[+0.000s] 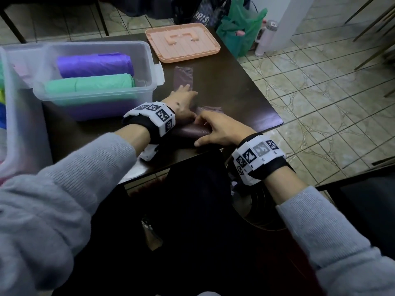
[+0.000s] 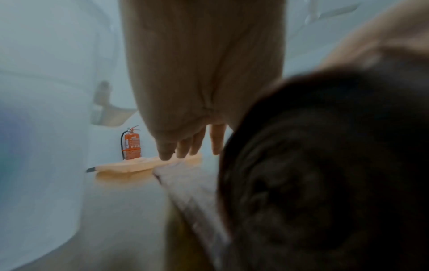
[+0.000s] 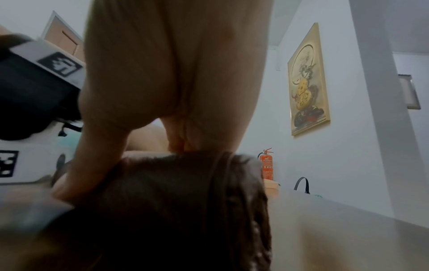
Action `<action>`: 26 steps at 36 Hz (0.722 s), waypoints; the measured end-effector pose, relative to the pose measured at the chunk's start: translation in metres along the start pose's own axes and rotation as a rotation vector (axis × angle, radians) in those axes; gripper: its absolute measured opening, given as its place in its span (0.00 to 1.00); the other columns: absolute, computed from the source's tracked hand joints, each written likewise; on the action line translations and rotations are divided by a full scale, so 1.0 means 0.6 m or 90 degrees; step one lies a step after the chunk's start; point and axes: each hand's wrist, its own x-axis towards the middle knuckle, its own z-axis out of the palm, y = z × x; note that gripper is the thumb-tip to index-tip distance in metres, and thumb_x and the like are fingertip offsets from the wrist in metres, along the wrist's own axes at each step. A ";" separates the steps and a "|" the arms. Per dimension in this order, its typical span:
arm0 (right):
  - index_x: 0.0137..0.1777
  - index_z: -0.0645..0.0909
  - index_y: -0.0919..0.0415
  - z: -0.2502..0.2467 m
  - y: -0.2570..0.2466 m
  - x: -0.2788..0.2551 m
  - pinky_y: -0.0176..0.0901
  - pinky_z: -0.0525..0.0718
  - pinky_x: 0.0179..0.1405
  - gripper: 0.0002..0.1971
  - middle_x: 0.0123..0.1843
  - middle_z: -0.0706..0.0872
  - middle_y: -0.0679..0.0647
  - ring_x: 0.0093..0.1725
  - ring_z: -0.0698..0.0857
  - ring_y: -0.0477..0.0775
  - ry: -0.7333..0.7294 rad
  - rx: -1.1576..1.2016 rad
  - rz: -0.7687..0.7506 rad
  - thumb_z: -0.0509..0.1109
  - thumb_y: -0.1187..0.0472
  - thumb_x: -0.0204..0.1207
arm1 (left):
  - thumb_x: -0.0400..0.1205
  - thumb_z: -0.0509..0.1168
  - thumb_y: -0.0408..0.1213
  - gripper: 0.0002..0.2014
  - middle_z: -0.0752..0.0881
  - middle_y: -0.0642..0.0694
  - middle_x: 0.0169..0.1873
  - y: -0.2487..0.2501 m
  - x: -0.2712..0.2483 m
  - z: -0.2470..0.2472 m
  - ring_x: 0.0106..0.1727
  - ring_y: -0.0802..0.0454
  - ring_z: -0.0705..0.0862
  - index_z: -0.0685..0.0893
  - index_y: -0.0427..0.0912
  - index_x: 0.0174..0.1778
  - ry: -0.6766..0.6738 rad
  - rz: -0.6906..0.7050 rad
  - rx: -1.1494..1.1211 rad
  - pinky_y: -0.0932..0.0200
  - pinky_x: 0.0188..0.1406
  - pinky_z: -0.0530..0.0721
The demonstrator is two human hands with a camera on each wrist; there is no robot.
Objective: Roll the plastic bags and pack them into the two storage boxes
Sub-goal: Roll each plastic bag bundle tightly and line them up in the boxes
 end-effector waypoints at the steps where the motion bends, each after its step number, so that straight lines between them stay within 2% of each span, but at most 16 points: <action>1: 0.62 0.76 0.59 -0.004 0.000 0.001 0.35 0.68 0.48 0.26 0.56 0.79 0.50 0.56 0.76 0.48 -0.007 -0.005 0.005 0.79 0.51 0.68 | 0.78 0.69 0.37 0.35 0.64 0.36 0.79 0.005 -0.003 -0.002 0.79 0.40 0.63 0.63 0.39 0.80 0.035 0.006 -0.025 0.49 0.78 0.62; 4: 0.65 0.77 0.58 -0.017 -0.004 0.002 0.39 0.71 0.51 0.22 0.56 0.80 0.49 0.56 0.78 0.49 -0.039 -0.017 0.020 0.73 0.49 0.74 | 0.78 0.65 0.31 0.21 0.83 0.42 0.61 0.019 -0.021 -0.010 0.63 0.45 0.81 0.76 0.41 0.68 0.142 0.011 -0.121 0.56 0.61 0.77; 6: 0.65 0.78 0.58 -0.023 -0.006 0.005 0.44 0.75 0.56 0.21 0.59 0.82 0.52 0.59 0.79 0.53 -0.063 -0.026 0.025 0.69 0.48 0.77 | 0.80 0.64 0.31 0.12 0.87 0.43 0.53 0.026 -0.033 -0.017 0.55 0.47 0.84 0.83 0.42 0.58 0.125 0.021 -0.124 0.59 0.54 0.79; 8: 0.67 0.77 0.57 -0.026 -0.008 0.009 0.47 0.75 0.59 0.21 0.61 0.81 0.54 0.60 0.80 0.55 -0.084 -0.027 0.039 0.67 0.47 0.78 | 0.80 0.64 0.31 0.09 0.88 0.41 0.52 0.027 -0.045 -0.024 0.53 0.46 0.85 0.86 0.44 0.52 0.066 0.018 -0.096 0.58 0.52 0.81; 10: 0.72 0.74 0.54 -0.028 -0.008 0.014 0.50 0.74 0.66 0.23 0.66 0.80 0.55 0.65 0.78 0.56 -0.109 -0.028 0.052 0.65 0.46 0.79 | 0.80 0.66 0.34 0.09 0.87 0.43 0.55 0.024 -0.055 -0.032 0.56 0.47 0.84 0.88 0.45 0.54 0.021 0.019 -0.061 0.58 0.54 0.81; 12: 0.73 0.71 0.53 -0.032 -0.008 0.016 0.52 0.72 0.69 0.24 0.68 0.78 0.55 0.67 0.76 0.57 -0.114 -0.029 0.061 0.65 0.46 0.80 | 0.81 0.65 0.37 0.11 0.87 0.46 0.57 0.019 -0.063 -0.040 0.57 0.49 0.84 0.88 0.48 0.57 -0.007 0.026 -0.040 0.58 0.58 0.80; 14: 0.69 0.71 0.54 -0.036 -0.007 0.018 0.50 0.73 0.64 0.22 0.64 0.79 0.56 0.65 0.76 0.57 -0.107 -0.034 0.081 0.65 0.46 0.79 | 0.80 0.67 0.39 0.12 0.87 0.46 0.56 0.016 -0.071 -0.045 0.55 0.50 0.83 0.87 0.48 0.58 -0.032 0.032 -0.012 0.57 0.56 0.80; 17: 0.65 0.74 0.57 -0.040 -0.008 0.021 0.48 0.74 0.62 0.19 0.59 0.79 0.53 0.61 0.78 0.55 -0.110 -0.028 0.074 0.66 0.47 0.79 | 0.75 0.74 0.42 0.16 0.87 0.48 0.47 0.009 -0.078 -0.045 0.45 0.52 0.81 0.86 0.47 0.59 -0.091 0.046 0.007 0.59 0.45 0.76; 19: 0.65 0.76 0.57 -0.043 -0.008 0.024 0.49 0.75 0.61 0.19 0.58 0.80 0.54 0.60 0.79 0.56 -0.111 -0.024 0.073 0.65 0.47 0.80 | 0.72 0.76 0.39 0.21 0.83 0.51 0.44 0.006 -0.081 -0.043 0.45 0.54 0.80 0.84 0.47 0.62 -0.101 0.060 0.012 0.61 0.45 0.73; 21: 0.67 0.77 0.55 -0.044 -0.006 0.027 0.49 0.75 0.61 0.19 0.59 0.80 0.56 0.61 0.79 0.56 -0.102 -0.034 0.080 0.63 0.47 0.81 | 0.74 0.74 0.35 0.23 0.81 0.52 0.45 0.003 -0.079 -0.043 0.47 0.54 0.78 0.82 0.47 0.67 -0.096 0.065 0.013 0.62 0.46 0.73; 23: 0.70 0.76 0.53 -0.042 -0.003 0.030 0.48 0.73 0.62 0.20 0.63 0.82 0.57 0.64 0.79 0.58 -0.077 -0.039 0.073 0.63 0.48 0.82 | 0.77 0.70 0.34 0.22 0.83 0.50 0.50 0.004 -0.072 -0.046 0.49 0.53 0.78 0.79 0.48 0.68 -0.125 0.058 0.020 0.59 0.50 0.75; 26: 0.70 0.74 0.54 -0.033 0.002 0.034 0.45 0.72 0.62 0.19 0.68 0.81 0.57 0.66 0.79 0.58 -0.013 -0.025 0.066 0.64 0.51 0.81 | 0.76 0.71 0.35 0.19 0.84 0.42 0.57 0.008 -0.060 -0.047 0.52 0.48 0.80 0.79 0.48 0.63 -0.187 0.036 0.046 0.54 0.57 0.79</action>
